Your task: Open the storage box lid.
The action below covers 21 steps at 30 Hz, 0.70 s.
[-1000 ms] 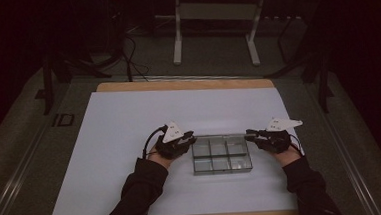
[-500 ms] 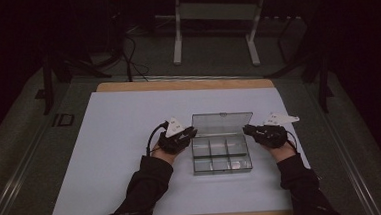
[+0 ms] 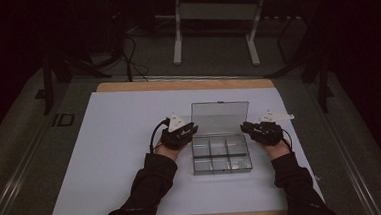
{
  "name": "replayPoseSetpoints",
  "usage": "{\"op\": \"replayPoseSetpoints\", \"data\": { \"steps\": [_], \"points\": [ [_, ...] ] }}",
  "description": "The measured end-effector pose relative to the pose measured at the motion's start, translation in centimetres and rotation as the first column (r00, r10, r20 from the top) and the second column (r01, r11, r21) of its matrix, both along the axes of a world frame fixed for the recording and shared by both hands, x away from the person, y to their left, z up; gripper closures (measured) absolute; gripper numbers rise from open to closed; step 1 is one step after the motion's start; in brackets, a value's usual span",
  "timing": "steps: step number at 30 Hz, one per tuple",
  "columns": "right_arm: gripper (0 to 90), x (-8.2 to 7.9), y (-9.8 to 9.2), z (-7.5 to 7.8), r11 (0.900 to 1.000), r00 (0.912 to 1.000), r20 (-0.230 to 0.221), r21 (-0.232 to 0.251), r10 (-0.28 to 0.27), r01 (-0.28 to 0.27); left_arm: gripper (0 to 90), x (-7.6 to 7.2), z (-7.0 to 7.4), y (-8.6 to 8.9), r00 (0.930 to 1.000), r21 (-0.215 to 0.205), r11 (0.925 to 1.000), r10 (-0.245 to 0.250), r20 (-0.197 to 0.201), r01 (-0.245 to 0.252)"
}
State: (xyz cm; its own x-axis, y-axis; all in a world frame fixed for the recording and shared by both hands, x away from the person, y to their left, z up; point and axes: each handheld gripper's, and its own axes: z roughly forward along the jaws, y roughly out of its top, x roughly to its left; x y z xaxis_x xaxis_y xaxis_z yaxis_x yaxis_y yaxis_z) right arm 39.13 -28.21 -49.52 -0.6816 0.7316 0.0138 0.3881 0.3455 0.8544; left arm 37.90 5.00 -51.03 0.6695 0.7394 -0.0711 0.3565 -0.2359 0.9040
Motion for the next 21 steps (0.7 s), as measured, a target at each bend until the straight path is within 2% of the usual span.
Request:
{"op": "replayPoseSetpoints", "data": {
  "steps": [12,16,21],
  "points": [
    [70.6,0.4,0.5,-0.5,0.999,0.9983,-0.041,0.001,-0.043,0.043,65.0,0.7,-0.3,-0.7,0.9988,-0.006,0.9992,0.038,-0.03,-0.039],
    [69.5,0.6,0.6,-0.6,0.998,0.9966,-0.061,0.011,-0.055,0.056,62.9,1.0,-0.6,-0.7,0.9977,-0.027,0.9986,0.044,-0.051,-0.045],
    [65.9,0.7,0.7,-0.8,0.998,0.9935,-0.095,0.007,-0.062,0.063,59.9,1.4,-1.1,-0.5,0.9936,-0.063,0.9964,0.05,-0.101,-0.057]
  ]
}}
